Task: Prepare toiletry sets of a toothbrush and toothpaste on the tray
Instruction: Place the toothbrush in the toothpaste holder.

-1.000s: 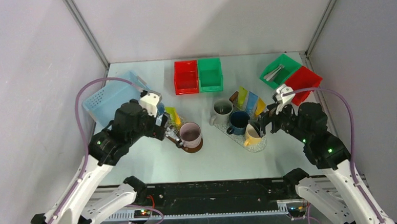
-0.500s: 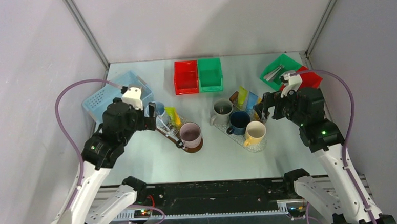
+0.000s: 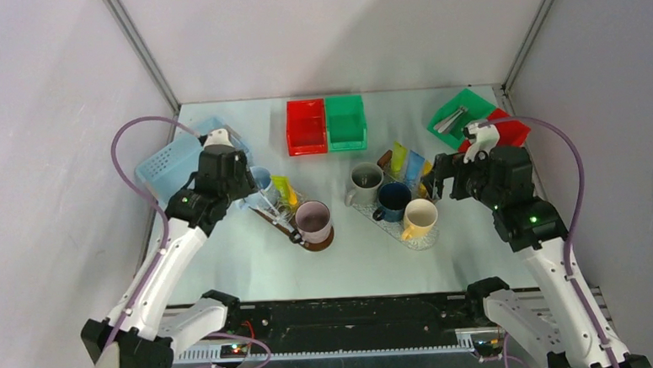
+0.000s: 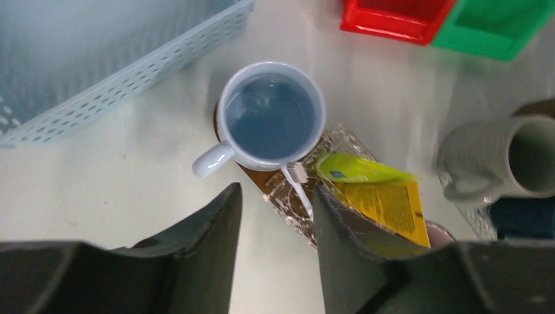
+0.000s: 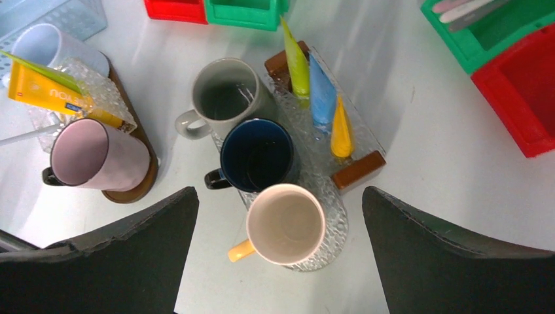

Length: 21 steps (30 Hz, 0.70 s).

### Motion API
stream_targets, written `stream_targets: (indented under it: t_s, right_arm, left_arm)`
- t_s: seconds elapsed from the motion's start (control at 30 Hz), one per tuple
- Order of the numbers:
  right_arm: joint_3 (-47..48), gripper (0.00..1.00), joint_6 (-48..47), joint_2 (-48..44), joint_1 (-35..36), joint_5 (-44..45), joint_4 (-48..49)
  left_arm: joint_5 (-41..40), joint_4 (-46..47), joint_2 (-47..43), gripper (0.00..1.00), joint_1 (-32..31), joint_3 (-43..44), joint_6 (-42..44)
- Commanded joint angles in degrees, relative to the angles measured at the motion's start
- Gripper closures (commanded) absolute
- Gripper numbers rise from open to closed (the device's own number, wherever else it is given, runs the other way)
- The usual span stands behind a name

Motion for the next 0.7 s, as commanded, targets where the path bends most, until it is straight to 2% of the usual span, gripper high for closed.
stream_targets:
  t_s: [0.0, 0.13, 0.27, 0.37, 0.67]
  right_arm:
    - [1.73, 0.02, -0.96, -2.82, -0.17, 4.32, -2.83]
    - [0.01, 0.02, -2.06, -5.66, -0.02, 6.70, -3.54]
    - [-1.36, 0.02, -3.47, -8.50, 0.70, 9.75, -3.95]
    - [-3.25, 0.02, -4.40, -10.56, 2.70, 13.33, -3.16]
    - [-9.24, 0.02, -7.16, -16.43, 9.23, 23.78, 1.10]
  left_arm:
    - [-10.09, -1.14, 3.01, 0.52, 0.29, 2.43, -13.41]
    - [-14.12, -7.60, 7.94, 0.53, -0.72, 5.96, -20.02]
    - [-14.86, -8.97, 11.42, 0.52, -2.50, 7.97, -24.25]
    - [-15.16, -9.78, 14.36, 0.48, -3.84, 9.81, -27.15]
    - [-20.38, -16.39, 23.58, 0.48, -6.73, 15.66, -36.35]
